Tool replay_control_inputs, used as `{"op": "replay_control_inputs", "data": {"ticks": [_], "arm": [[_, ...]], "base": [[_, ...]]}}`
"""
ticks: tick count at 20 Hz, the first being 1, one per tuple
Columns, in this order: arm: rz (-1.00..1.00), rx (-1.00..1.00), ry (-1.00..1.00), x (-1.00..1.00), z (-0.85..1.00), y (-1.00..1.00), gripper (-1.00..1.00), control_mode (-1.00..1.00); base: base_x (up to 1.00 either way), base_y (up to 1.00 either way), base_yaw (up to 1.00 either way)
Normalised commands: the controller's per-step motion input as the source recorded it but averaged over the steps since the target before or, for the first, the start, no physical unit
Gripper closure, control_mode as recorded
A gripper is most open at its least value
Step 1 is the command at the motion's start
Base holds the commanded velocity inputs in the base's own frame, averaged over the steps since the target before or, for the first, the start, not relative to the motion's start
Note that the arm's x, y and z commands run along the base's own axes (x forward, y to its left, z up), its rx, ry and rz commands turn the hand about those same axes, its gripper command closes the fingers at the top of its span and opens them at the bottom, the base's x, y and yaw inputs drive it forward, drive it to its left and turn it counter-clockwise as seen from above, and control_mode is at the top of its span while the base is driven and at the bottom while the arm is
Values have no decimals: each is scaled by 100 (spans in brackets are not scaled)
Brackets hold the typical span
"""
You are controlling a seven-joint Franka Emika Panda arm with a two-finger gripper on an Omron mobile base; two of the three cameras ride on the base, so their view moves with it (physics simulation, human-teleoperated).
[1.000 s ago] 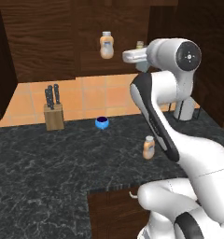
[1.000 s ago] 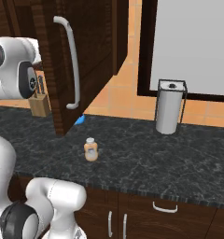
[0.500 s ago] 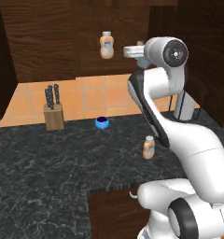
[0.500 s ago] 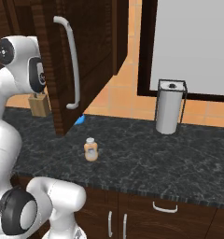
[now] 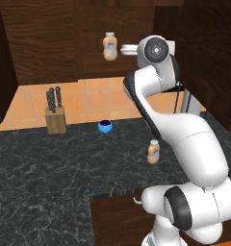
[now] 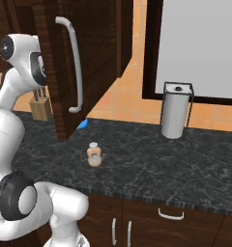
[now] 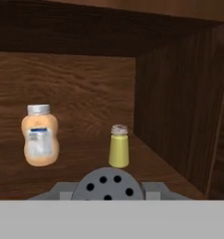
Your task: Put the shaker and condiment bottle from the counter next to their counterparts in the cabinet.
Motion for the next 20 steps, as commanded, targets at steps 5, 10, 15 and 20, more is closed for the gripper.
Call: {"op": "replay_control_inputs", "data": {"ticks": [5, 10, 15, 20], "arm": [[-7, 8, 9, 36, 0, -14, 100, -100], [-4, 7, 1, 31, 0, -17, 100, -100], [-3, 4, 0, 22, -11, -10, 100, -100], [-1, 3, 1, 25, -17, -3, 100, -100]], "base": [[0, 0, 0], [0, 0, 0], [0, 0, 0], [0, 0, 0]]}}
